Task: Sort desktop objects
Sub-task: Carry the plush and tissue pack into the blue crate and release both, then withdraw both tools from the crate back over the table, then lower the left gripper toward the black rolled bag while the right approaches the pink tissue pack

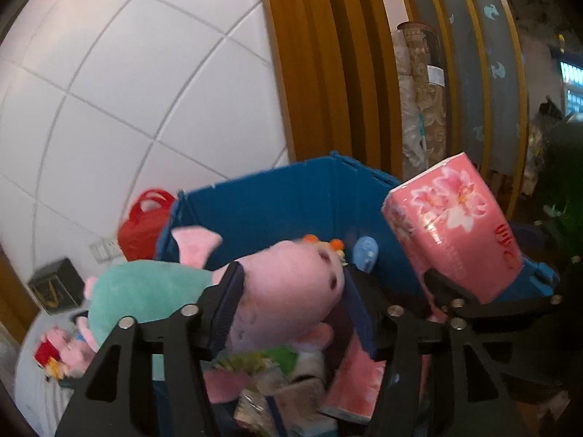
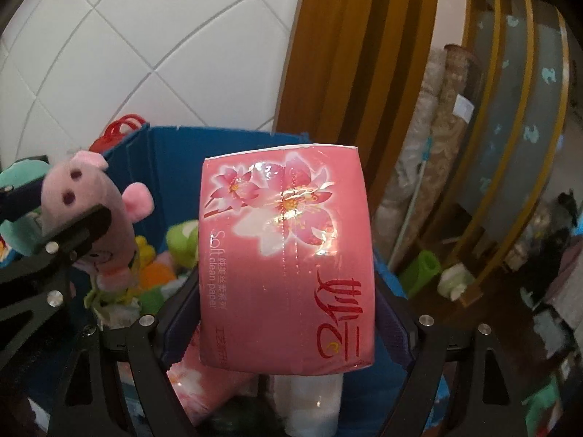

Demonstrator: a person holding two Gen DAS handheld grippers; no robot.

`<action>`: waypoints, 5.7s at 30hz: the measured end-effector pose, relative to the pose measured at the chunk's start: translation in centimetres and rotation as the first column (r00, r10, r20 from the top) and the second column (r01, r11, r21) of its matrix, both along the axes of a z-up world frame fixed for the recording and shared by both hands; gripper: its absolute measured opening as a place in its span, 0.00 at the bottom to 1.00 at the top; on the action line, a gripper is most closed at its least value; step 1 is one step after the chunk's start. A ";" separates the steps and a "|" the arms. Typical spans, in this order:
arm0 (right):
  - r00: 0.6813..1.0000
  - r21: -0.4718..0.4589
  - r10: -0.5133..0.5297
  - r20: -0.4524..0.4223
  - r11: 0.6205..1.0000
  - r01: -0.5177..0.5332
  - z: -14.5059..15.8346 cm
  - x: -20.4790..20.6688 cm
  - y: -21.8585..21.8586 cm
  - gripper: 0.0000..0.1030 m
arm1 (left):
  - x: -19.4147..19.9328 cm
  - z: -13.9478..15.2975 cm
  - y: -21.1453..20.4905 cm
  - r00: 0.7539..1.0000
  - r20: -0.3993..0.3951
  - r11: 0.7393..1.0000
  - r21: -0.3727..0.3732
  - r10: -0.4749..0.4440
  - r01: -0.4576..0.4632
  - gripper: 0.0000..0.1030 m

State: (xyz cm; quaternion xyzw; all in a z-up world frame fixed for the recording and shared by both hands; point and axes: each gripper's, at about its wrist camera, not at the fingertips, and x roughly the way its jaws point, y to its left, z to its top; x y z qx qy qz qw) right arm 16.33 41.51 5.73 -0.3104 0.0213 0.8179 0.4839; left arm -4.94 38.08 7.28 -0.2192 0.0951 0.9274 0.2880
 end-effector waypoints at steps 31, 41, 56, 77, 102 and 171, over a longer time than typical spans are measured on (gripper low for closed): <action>0.990 -0.027 0.136 -0.037 0.990 -0.137 -0.9 1.7 -2.2 1.00 | 2.7 -3.2 -5.9 0.985 0.131 0.993 -0.039 0.116 -0.112 0.78; 0.993 -0.036 0.110 -0.032 0.993 -0.112 -1.5 5.3 -3.9 1.00 | 5.2 -3.4 -6.7 0.985 0.141 0.995 -0.033 0.100 -0.096 0.78; 0.990 -0.037 0.132 -0.046 0.990 -0.134 -1.3 5.3 -5.3 1.00 | 6.6 -3.1 -9.2 0.983 0.127 0.991 -0.018 0.132 -0.131 0.78; 0.981 0.024 0.184 -0.055 0.983 -0.183 0.1 -4.5 -20.0 1.00 | 5.4 -2.7 -28.1 0.975 0.122 0.981 0.044 0.184 -0.190 0.78; 0.922 -0.093 0.388 0.000 0.918 -0.387 -6.1 -22.0 -28.9 1.00 | -3.4 -8.8 -44.2 0.875 0.256 0.907 -0.018 0.411 -0.420 0.78; 0.967 -0.566 0.030 0.252 0.815 0.122 -27.9 -43.7 -14.0 1.00 | -32.7 -39.8 -55.5 0.683 0.659 0.947 -0.271 0.315 -0.174 0.80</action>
